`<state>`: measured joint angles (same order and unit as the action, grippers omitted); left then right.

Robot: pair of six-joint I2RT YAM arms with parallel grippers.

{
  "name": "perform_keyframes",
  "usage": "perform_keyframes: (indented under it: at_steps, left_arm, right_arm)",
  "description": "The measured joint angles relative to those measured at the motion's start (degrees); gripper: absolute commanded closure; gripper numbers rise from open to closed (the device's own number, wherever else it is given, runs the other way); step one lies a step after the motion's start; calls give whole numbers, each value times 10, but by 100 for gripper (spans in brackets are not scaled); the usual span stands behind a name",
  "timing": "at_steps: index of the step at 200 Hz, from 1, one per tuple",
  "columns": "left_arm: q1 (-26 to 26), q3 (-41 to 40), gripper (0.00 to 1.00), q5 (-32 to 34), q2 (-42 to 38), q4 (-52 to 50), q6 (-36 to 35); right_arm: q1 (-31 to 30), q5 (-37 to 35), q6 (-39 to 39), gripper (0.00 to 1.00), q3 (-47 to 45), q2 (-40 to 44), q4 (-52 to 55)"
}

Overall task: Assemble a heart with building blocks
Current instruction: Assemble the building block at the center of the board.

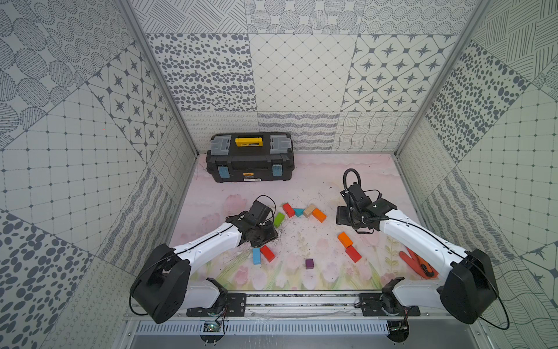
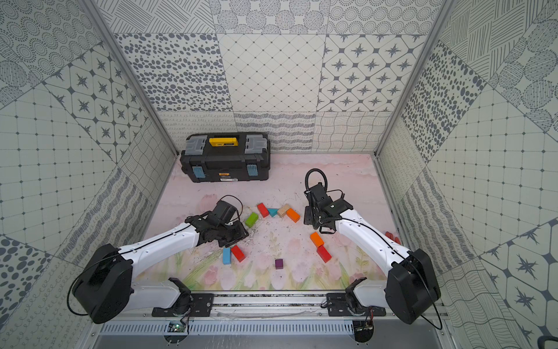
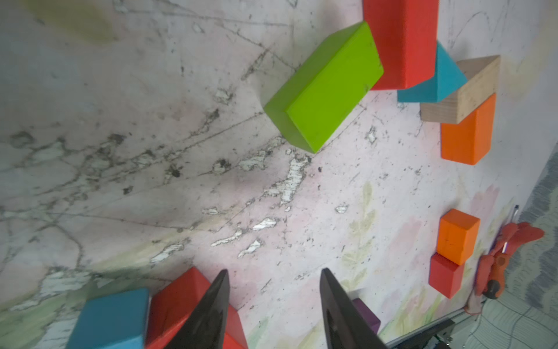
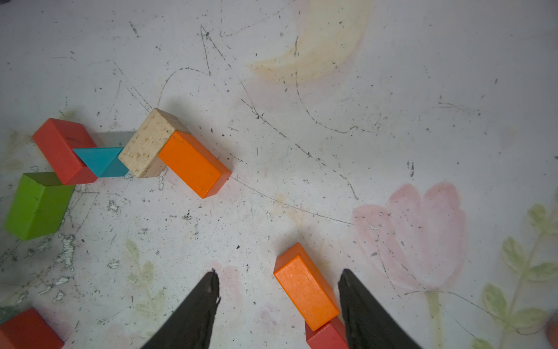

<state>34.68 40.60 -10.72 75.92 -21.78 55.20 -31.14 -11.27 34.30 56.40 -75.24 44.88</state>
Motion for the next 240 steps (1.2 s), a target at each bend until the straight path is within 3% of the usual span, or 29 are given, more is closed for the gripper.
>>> perform_keyframes:
  at_steps: [87, 240]
  left_arm:
    - [-40, 3, 48, -38, 76, 116, 72]
    - [-81, 74, 50, -51, 170, 170, 71]
  right_arm:
    - [0, -2, -1, 34, 0, 0, -1]
    - [0, -6, -2, 34, 0, -9, -3]
